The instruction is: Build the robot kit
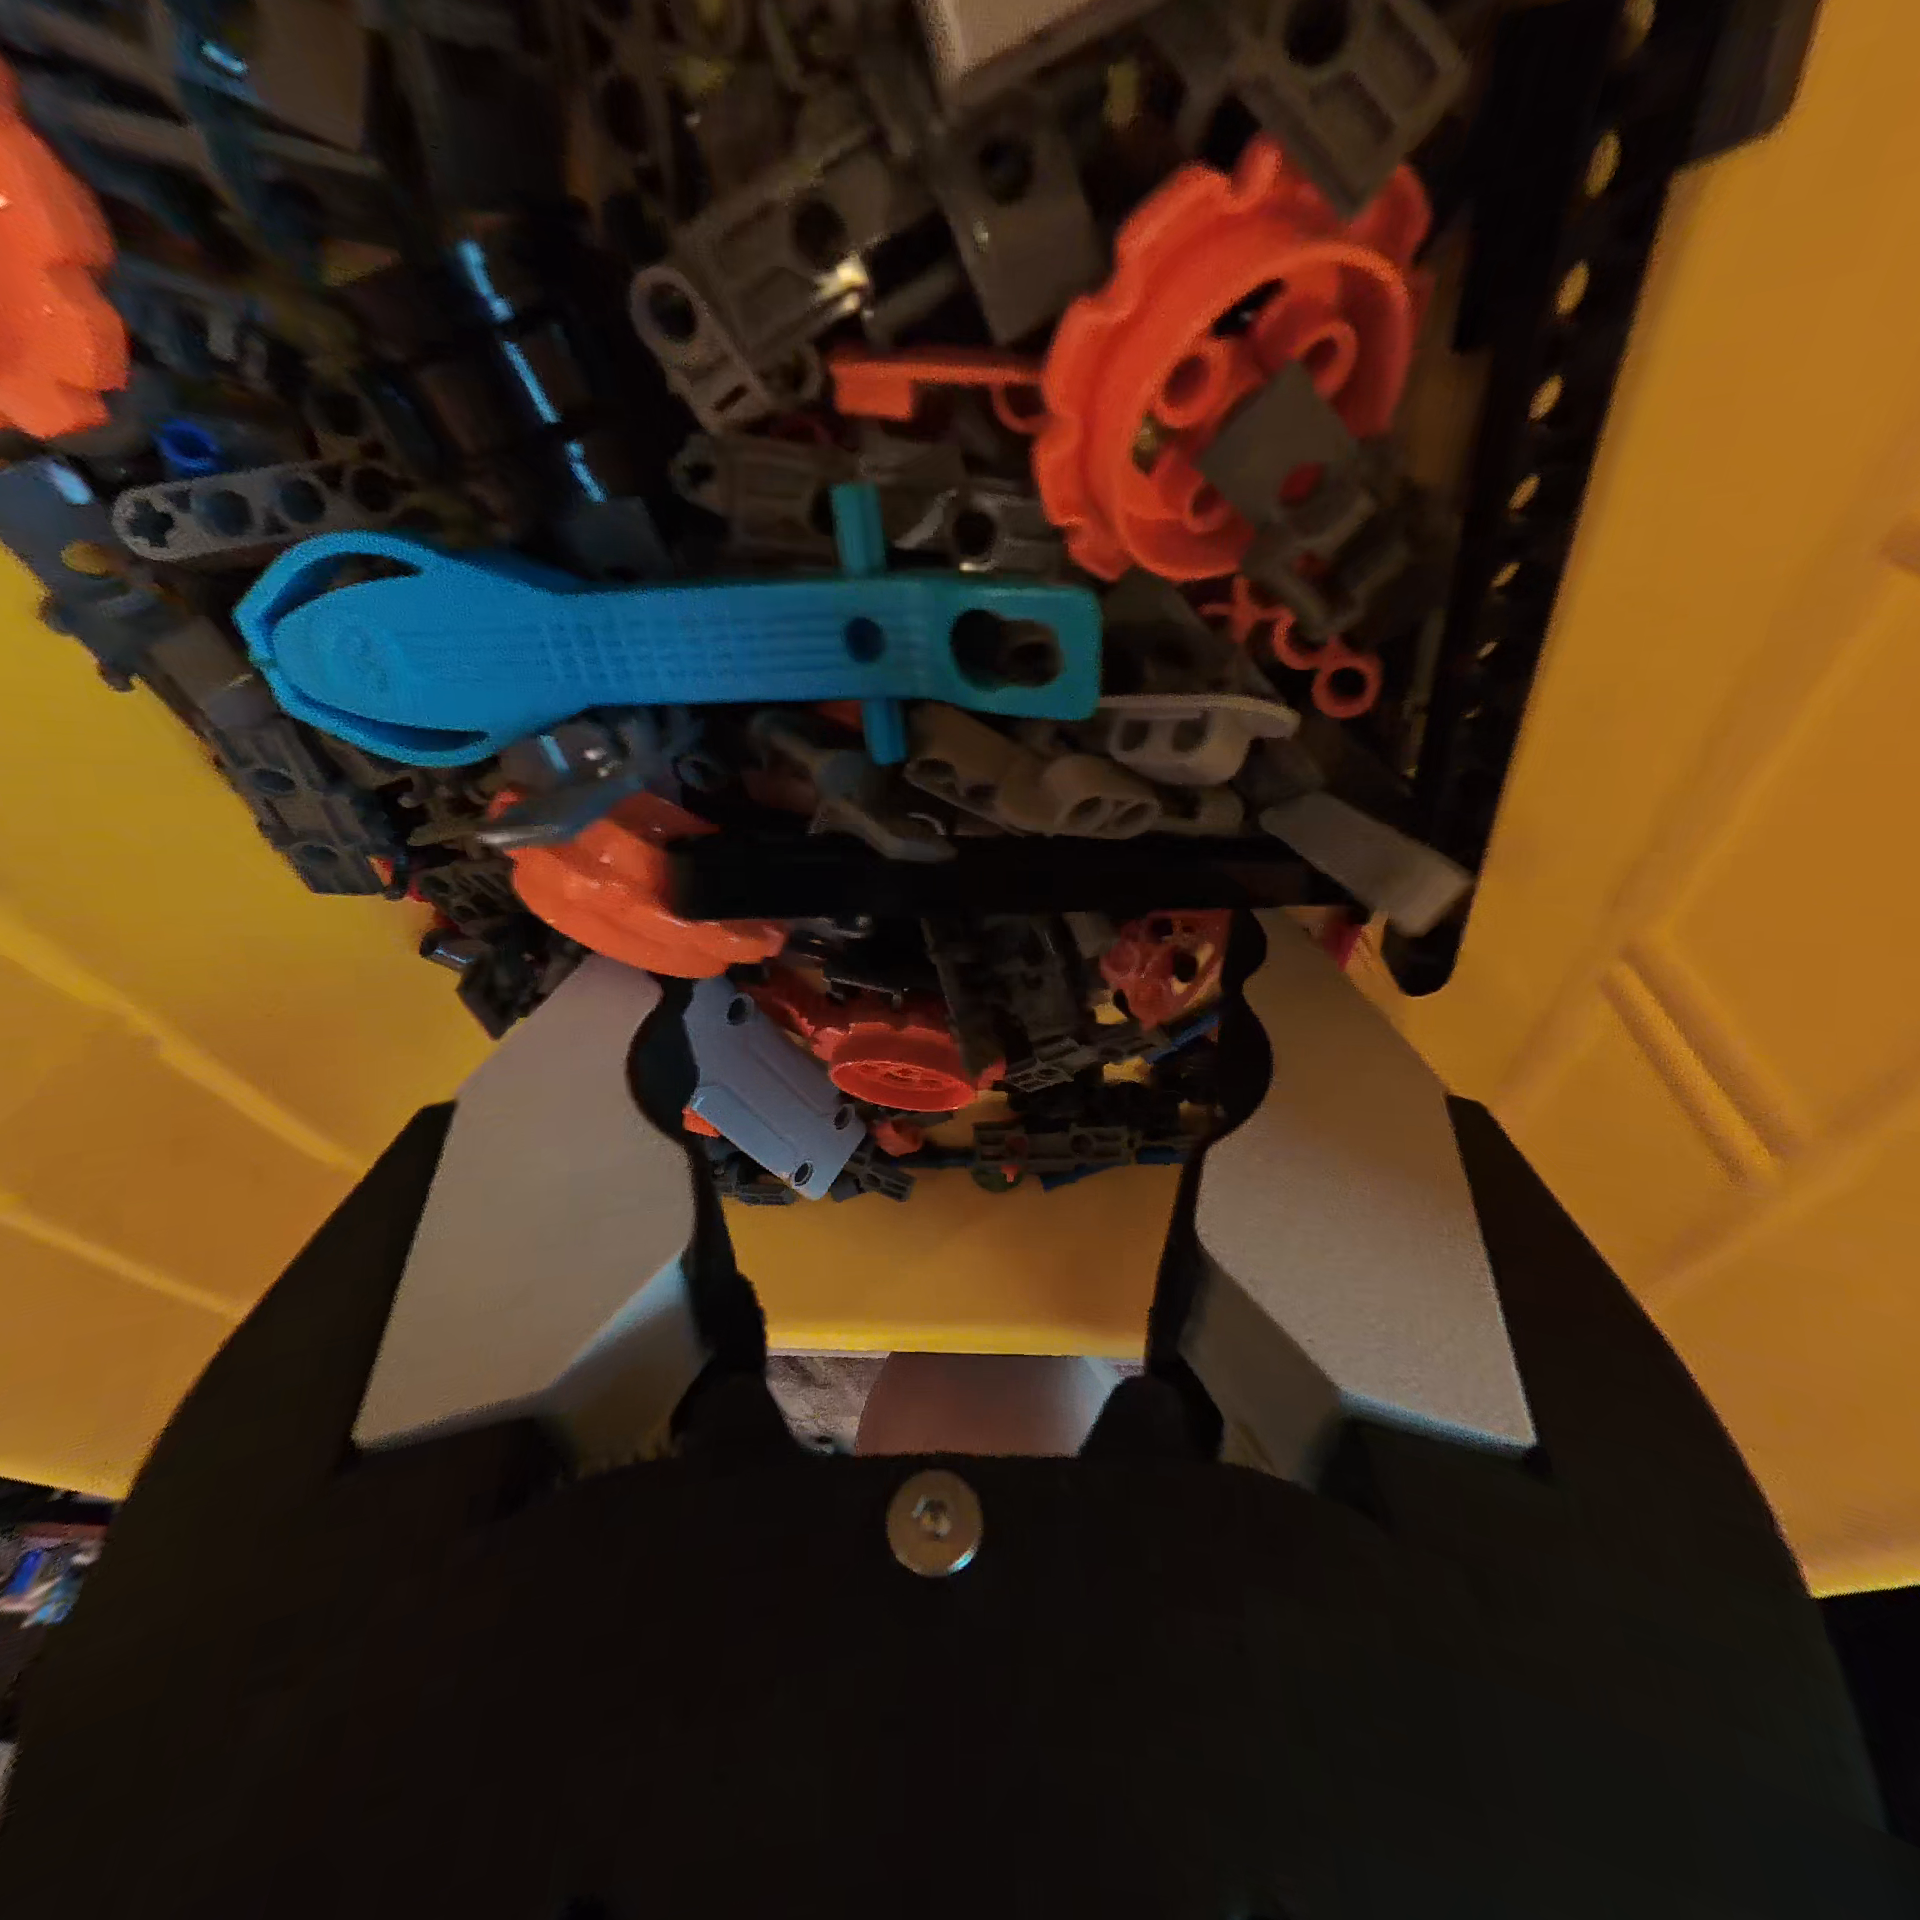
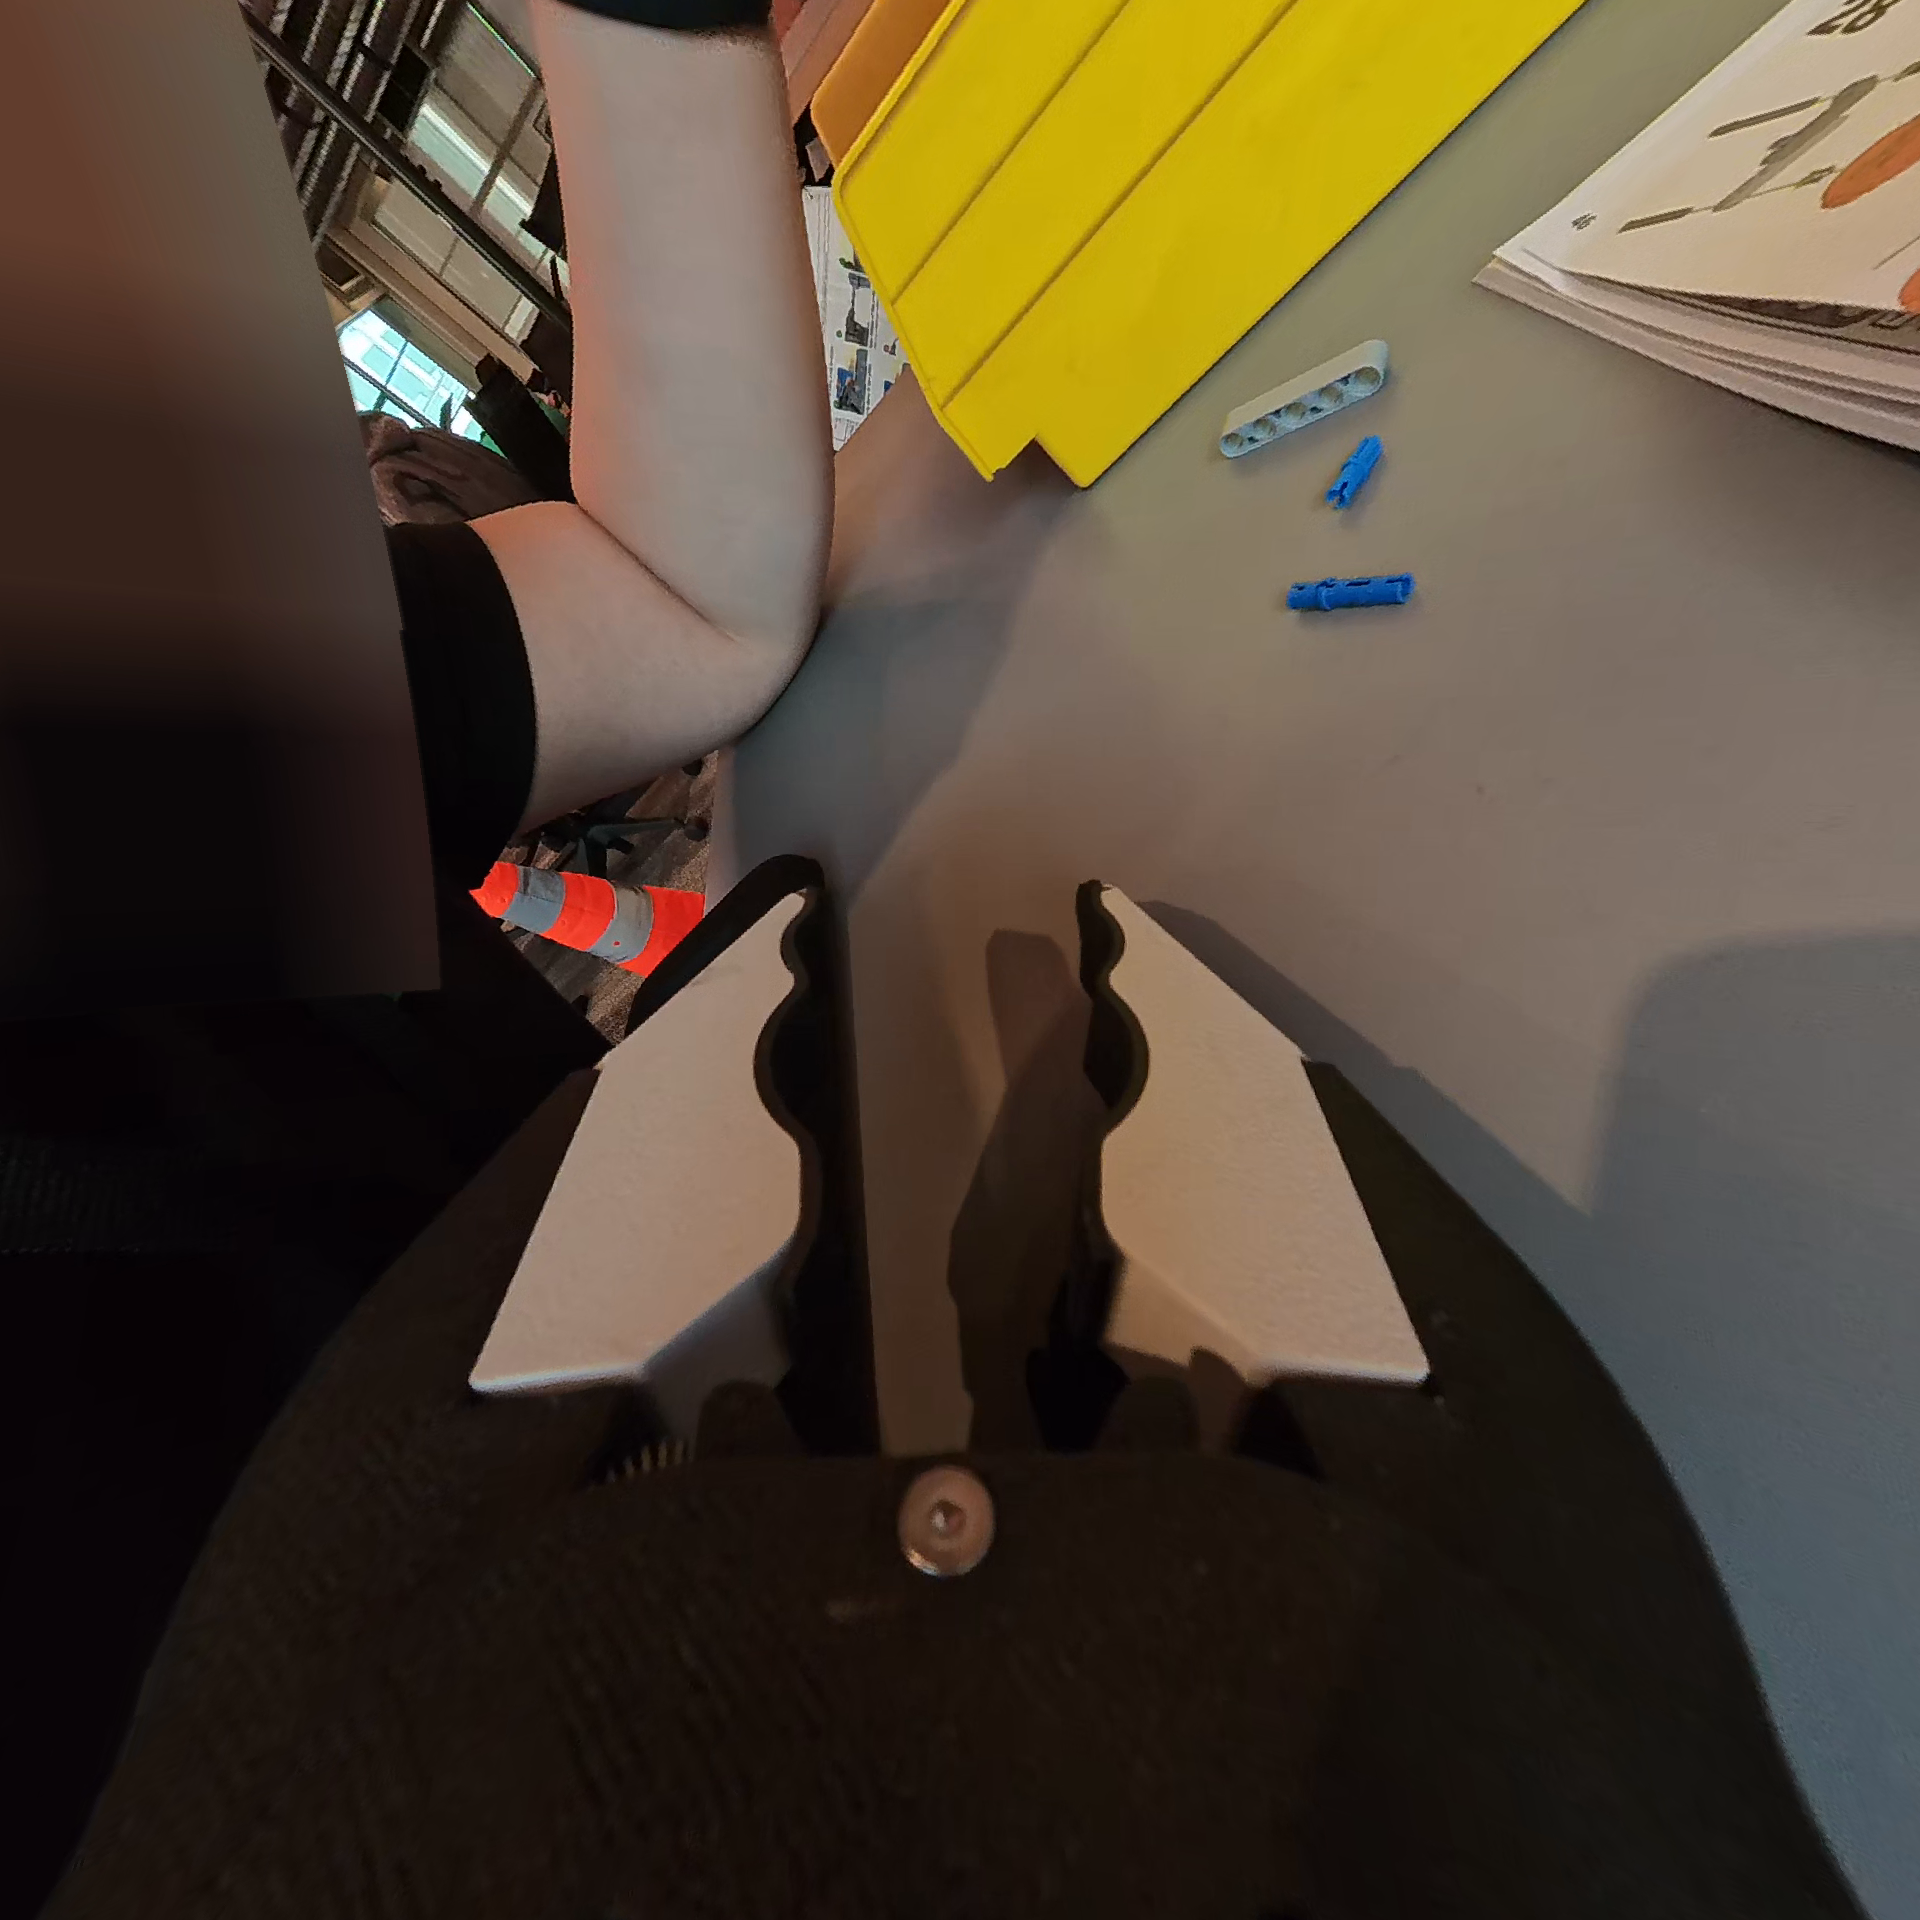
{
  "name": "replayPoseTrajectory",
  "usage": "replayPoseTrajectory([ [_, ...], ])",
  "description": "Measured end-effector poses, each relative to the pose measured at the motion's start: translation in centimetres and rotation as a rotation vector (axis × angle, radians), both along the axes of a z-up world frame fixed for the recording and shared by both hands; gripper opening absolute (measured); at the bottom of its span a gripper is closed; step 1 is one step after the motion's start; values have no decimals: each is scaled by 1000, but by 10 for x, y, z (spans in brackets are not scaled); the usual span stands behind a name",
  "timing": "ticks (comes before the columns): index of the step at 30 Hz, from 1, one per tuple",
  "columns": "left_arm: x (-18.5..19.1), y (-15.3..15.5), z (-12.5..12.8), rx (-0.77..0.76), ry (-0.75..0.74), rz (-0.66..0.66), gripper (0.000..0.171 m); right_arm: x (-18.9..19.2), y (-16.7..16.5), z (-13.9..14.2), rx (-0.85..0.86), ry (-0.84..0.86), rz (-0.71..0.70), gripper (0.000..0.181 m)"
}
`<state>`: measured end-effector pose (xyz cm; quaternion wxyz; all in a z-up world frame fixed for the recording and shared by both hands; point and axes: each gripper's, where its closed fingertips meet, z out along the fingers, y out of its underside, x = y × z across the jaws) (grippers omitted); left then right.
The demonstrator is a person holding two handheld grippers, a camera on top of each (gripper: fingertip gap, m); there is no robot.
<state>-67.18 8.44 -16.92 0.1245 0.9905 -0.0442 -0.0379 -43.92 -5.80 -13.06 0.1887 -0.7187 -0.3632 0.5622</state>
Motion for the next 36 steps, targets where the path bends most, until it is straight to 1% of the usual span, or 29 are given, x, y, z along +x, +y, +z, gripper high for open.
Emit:
replayPoseTrajectory([
  [2,-4,-1,1,-1,-24,35,95,0,0,0,-1,-2,1,47],
  [4,-17,-6,2,-20,4,69,88,0,0,-1,-1,-5,1,47],
  [5,-26,-11,2,-39,31,95,92,0,0,-1,0,-6,1,47],
  [6,-29,-14,1,-55,24,125,95,0,0,-1,1,-7,2,47],
  [10,-34,-18,4,-65,13,134,85,0,0,-1,0,-6,2,47],
  [12,-40,-19,8,-52,38,137,97,0,0,-1,-1,-5,2,47],
  [15,-43,-18,13,-22,29,156,96,0,0,-1,-1,-5,2,47],
  [19,-47,-33,10,-105,23,162,91,0,0,-1,-2,-7,3,47],
  [20,-48,-37,9,-125,23,158,92,0,0,-1,-2,-7,3,47],
  [23,-47,-45,11,-154,19,129,83,0,0,-1,-1,-8,3,47],
  [25,-42,-53,13,-186,-3,119,63,0,0,-1,-1,-8,3,47],
  [26,-43,-56,14,-197,6,110,60,0,0,-1,-1,-8,3,47],
  [27,-44,-56,16,-190,13,103,61,0,0,-1,-2,-7,3,47],
  [30,-39,-41,23,-89,-5,87,75,0,0,-1,-2,-7,3,47],
  [31,-32,-33,27,-42,-31,71,75,0,0,-1,-2,-8,3,47],
  [33,-8,-16,34,54,-122,-4,85,0,0,-1,-3,-7,2,47],
  [34,4,-7,37,96,-158,-52,83,-1,0,-1,-4,-8,2,47],
  [35,13,1,37,125,-169,-91,77,0,0,-1,-4,-9,3,47],
  [36,19,7,36,142,-165,-116,78,-1,0,-1,-4,-10,3,47],
])
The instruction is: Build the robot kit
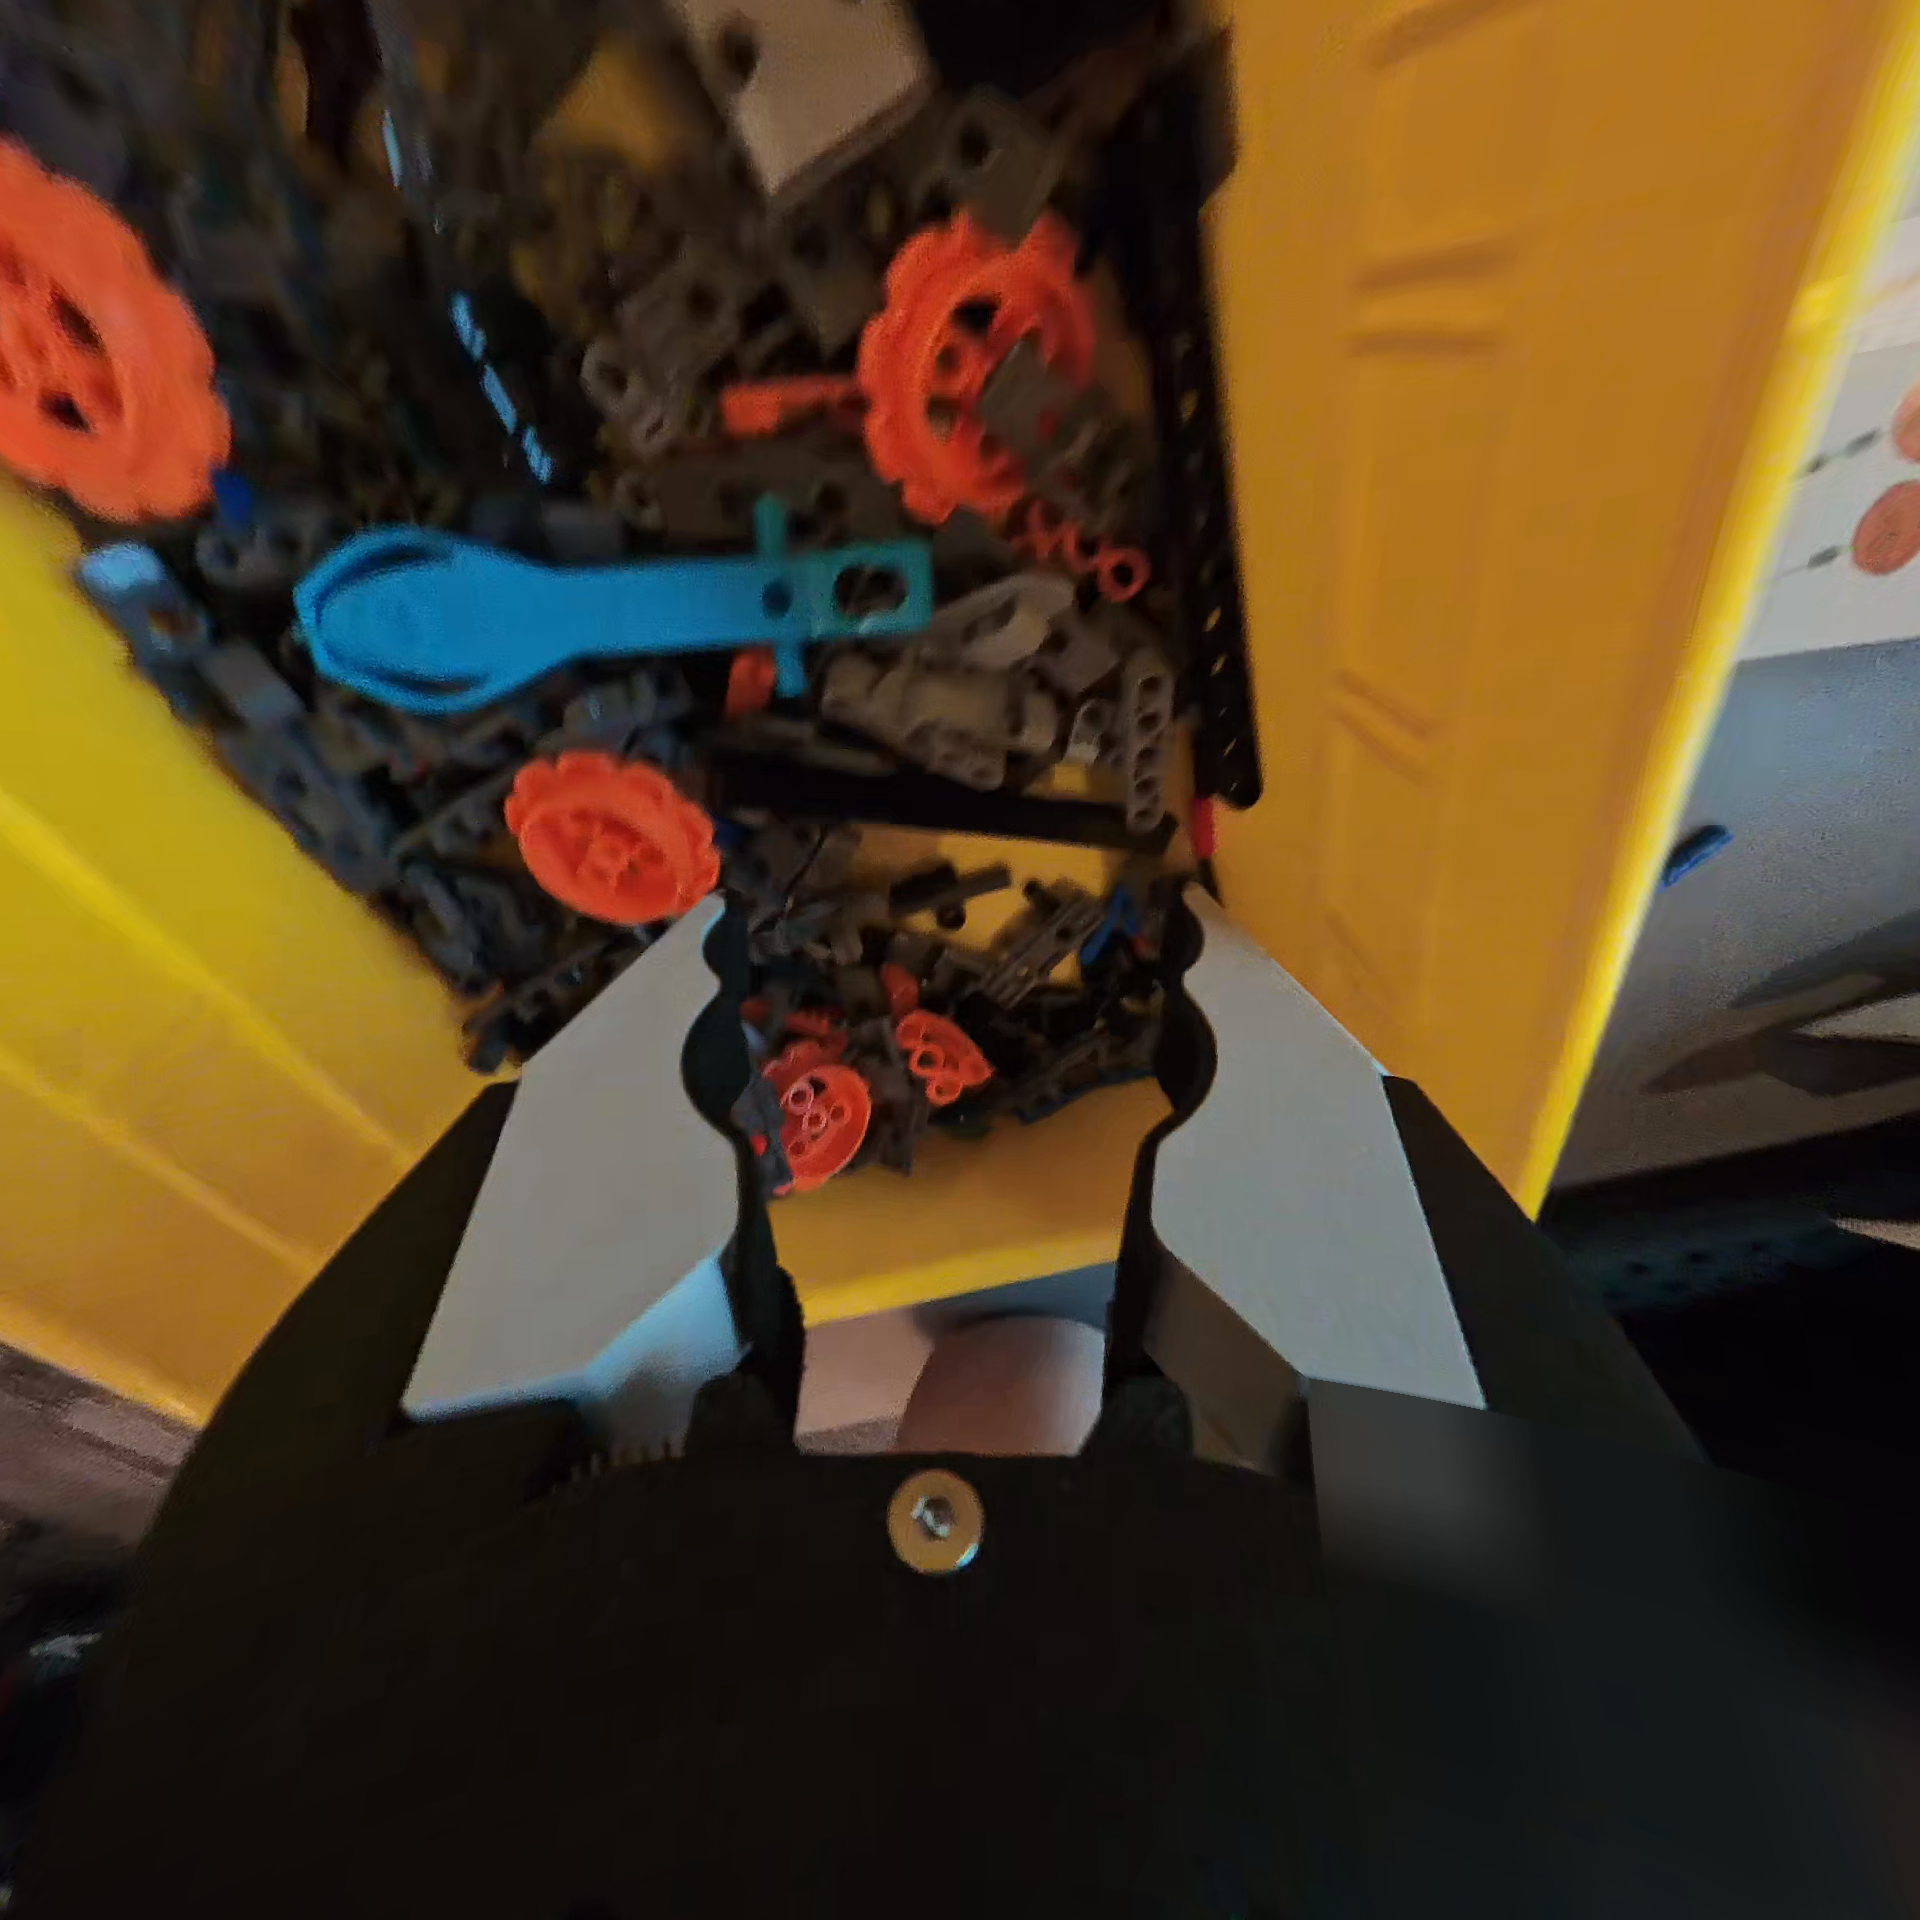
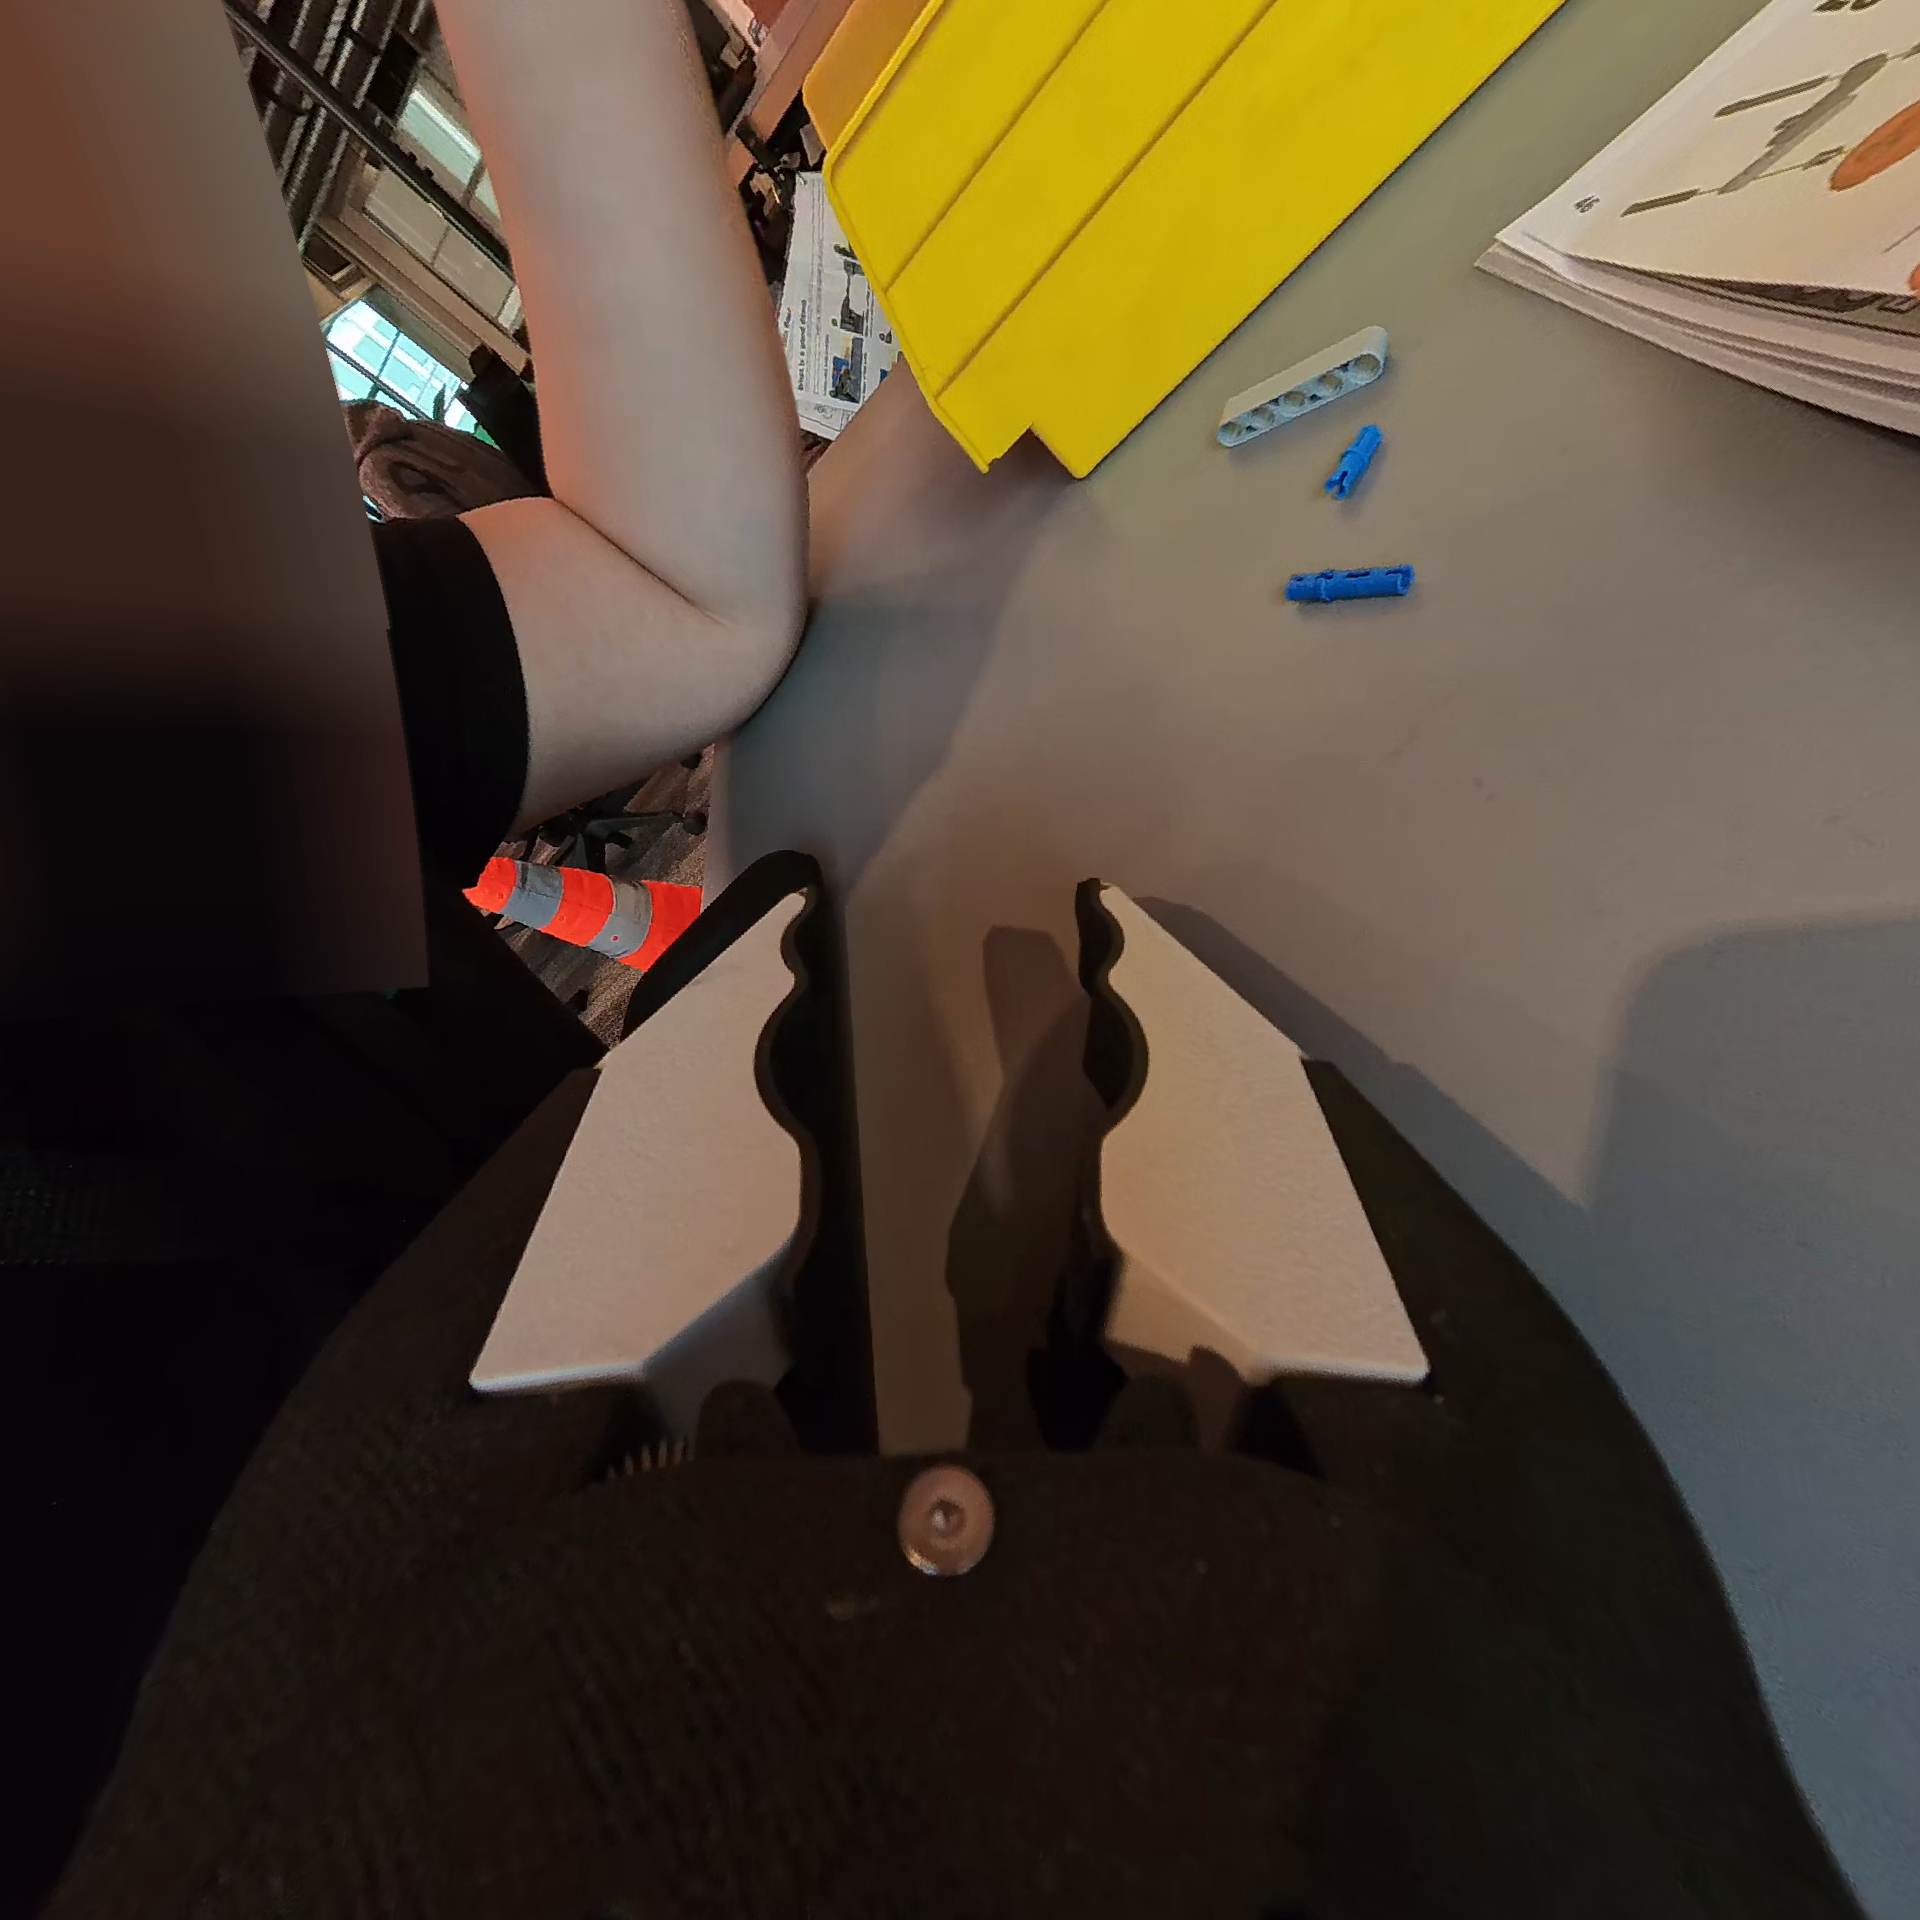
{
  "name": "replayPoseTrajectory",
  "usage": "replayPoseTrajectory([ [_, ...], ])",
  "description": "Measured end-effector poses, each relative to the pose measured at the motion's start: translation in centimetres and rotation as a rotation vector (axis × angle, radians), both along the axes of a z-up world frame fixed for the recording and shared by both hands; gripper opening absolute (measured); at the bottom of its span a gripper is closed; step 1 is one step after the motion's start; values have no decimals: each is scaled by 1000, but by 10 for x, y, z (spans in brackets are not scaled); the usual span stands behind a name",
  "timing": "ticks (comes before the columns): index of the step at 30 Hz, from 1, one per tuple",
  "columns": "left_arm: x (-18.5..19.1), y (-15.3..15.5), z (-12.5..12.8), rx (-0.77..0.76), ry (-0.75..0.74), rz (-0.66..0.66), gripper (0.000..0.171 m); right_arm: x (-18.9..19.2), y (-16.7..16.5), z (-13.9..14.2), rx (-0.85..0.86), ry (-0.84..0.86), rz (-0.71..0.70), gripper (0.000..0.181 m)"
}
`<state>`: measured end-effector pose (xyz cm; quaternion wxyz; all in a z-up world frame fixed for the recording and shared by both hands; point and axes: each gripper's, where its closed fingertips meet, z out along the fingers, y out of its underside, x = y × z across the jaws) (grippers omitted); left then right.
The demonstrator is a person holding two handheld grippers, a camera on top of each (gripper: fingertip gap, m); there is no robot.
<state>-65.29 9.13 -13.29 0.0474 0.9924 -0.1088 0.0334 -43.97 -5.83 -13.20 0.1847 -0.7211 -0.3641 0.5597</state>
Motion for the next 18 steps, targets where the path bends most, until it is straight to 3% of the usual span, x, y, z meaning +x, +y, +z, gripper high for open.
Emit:
replayPoseTrajectory([
  [6,7,36,-14,84,86,-28,91,0,0,0,-1,3,0,47],
  [13,-4,15,-24,-39,91,-12,89,0,0,1,-5,6,1,47],
  [18,-2,11,-23,-53,70,-30,76,0,0,1,-7,6,1,47],
])
